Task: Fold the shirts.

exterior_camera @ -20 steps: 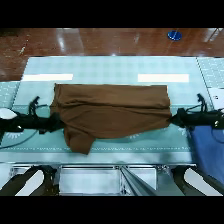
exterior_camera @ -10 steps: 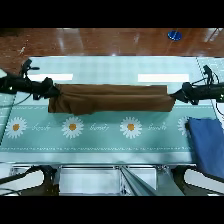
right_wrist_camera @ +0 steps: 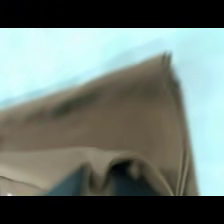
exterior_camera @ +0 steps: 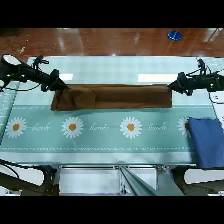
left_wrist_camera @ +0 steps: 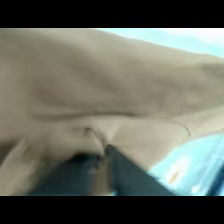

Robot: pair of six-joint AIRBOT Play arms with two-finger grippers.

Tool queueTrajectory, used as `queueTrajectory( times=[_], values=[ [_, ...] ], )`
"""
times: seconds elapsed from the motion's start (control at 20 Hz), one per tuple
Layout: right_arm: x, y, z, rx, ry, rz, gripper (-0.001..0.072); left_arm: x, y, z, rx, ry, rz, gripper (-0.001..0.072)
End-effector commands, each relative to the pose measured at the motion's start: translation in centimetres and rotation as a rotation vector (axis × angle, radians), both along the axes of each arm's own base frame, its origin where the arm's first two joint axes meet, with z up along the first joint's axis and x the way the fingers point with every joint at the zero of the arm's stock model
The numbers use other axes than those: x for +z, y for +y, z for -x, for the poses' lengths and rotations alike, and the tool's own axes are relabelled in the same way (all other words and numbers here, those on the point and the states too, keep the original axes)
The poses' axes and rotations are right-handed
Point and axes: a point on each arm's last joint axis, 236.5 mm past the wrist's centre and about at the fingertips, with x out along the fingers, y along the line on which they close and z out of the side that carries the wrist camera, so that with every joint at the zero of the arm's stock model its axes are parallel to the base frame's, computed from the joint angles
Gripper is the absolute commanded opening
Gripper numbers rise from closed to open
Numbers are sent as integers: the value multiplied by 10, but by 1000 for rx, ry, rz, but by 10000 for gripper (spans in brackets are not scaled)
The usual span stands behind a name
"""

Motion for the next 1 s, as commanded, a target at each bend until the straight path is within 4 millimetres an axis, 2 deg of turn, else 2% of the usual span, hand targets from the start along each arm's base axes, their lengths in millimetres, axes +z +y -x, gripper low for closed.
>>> queueTrajectory(
  times=[0.0,0.1,0.15,0.25,0.3,0.35,0.4,0.45,0.5,0.55,0.65,0.8,0.95],
  values=[
    [-9,-5,-29,-70,-55,46,420,-11,-6,-6,-15,6,1,508],
    [4,-15,-32,-81,-58,41,419,7,3,-6,-60,-5,-23,507],
    [14,-27,-27,-73,-57,41,419,18,23,-2,-91,-4,-88,507],
    [30,-61,-10,-106,-45,63,419,46,82,7,-64,0,-266,507],
    [35,-78,2,-125,-29,81,419,71,104,3,45,-38,-298,508],
    [34,-93,12,-152,-14,102,419,101,113,-7,133,-135,-284,507],
    [28,-101,21,-185,7,101,419,134,117,-17,199,-256,-281,507],
    [14,-100,31,-204,40,82,419,167,115,-22,247,-384,-292,507],
    [-2,-95,40,-212,77,61,419,193,105,-19,260,-488,-311,508],
    [-20,-84,48,-215,113,35,419,207,89,-11,254,-553,-318,508],
    [-46,-58,56,-165,166,-8,419,209,45,15,183,-606,-306,508],
    [-63,-19,46,-122,190,-81,419,174,-17,50,87,-540,-243,508],
    [-63,17,25,-103,142,-141,419,135,-57,65,7,-462,-209,508]
  ],
)
